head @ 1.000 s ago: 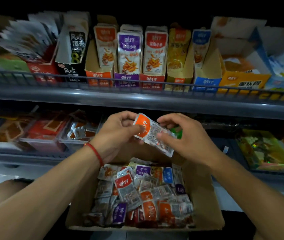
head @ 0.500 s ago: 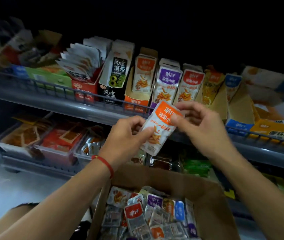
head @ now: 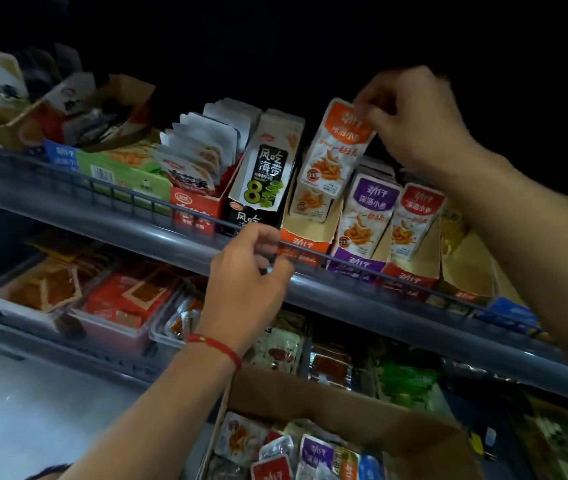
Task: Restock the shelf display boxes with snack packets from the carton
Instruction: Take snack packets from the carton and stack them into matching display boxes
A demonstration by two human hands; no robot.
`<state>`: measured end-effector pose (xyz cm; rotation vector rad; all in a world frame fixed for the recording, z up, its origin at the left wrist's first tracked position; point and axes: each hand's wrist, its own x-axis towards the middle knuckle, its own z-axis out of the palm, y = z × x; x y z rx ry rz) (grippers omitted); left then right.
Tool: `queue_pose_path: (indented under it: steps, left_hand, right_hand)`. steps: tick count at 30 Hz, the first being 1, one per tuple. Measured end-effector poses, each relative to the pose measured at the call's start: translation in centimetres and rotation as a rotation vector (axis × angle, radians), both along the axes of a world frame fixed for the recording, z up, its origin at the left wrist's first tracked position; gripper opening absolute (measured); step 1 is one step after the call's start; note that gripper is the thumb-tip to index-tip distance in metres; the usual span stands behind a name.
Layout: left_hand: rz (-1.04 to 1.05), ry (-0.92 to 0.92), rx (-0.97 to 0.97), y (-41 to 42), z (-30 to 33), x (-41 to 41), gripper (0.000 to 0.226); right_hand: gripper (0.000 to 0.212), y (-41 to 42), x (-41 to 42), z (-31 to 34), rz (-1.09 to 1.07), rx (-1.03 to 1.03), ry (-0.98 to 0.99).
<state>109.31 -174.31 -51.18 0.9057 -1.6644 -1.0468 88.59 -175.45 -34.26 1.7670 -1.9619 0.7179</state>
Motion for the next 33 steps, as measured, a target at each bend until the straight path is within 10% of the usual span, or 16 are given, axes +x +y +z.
queue_pose_path:
  steps: [18, 33]
  left_hand:
    - [-0.046, -0.032, 0.048, 0.3, 0.4, 0.6, 0.027]
    - [-0.131, -0.200, -0.053, 1.4, -1.4, 0.2, 0.019]
  right_hand:
    - [0.023, -6.1, -1.8, -5.1, -0.206, 0.299, 0.093]
    - [0.027, 2.6, 1.3, -5.0, -0.046, 0.006, 0.237]
